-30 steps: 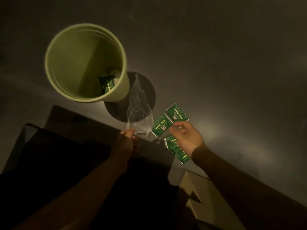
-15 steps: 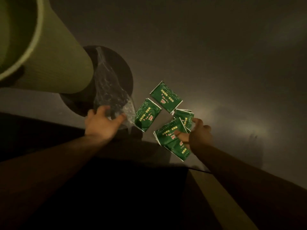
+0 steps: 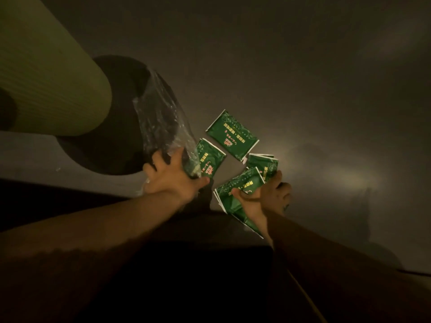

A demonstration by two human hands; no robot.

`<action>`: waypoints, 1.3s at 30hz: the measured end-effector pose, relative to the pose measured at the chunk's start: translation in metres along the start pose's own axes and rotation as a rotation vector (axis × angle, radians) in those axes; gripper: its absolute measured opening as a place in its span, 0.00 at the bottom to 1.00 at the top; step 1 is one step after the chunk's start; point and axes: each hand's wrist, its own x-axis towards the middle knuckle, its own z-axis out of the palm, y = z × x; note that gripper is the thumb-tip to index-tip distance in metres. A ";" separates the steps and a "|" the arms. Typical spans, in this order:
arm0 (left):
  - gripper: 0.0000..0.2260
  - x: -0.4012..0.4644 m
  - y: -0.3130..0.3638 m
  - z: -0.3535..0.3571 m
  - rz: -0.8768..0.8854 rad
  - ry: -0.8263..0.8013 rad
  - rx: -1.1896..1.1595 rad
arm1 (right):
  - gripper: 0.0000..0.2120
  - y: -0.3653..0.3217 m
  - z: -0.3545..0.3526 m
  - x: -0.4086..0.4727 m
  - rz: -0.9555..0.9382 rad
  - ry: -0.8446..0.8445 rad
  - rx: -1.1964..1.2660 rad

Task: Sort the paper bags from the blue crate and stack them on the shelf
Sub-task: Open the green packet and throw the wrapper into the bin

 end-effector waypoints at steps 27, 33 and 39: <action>0.10 -0.025 -0.028 0.033 0.085 0.329 -0.276 | 0.14 -0.062 -0.031 0.019 -0.655 0.114 -0.211; 0.06 -0.031 -0.036 0.042 0.143 0.293 -0.323 | 0.16 -0.056 0.006 0.064 -0.754 0.102 -0.281; 0.06 -0.031 -0.038 0.044 0.115 0.197 -0.338 | 0.20 -0.068 -0.011 0.035 -0.523 -0.037 0.036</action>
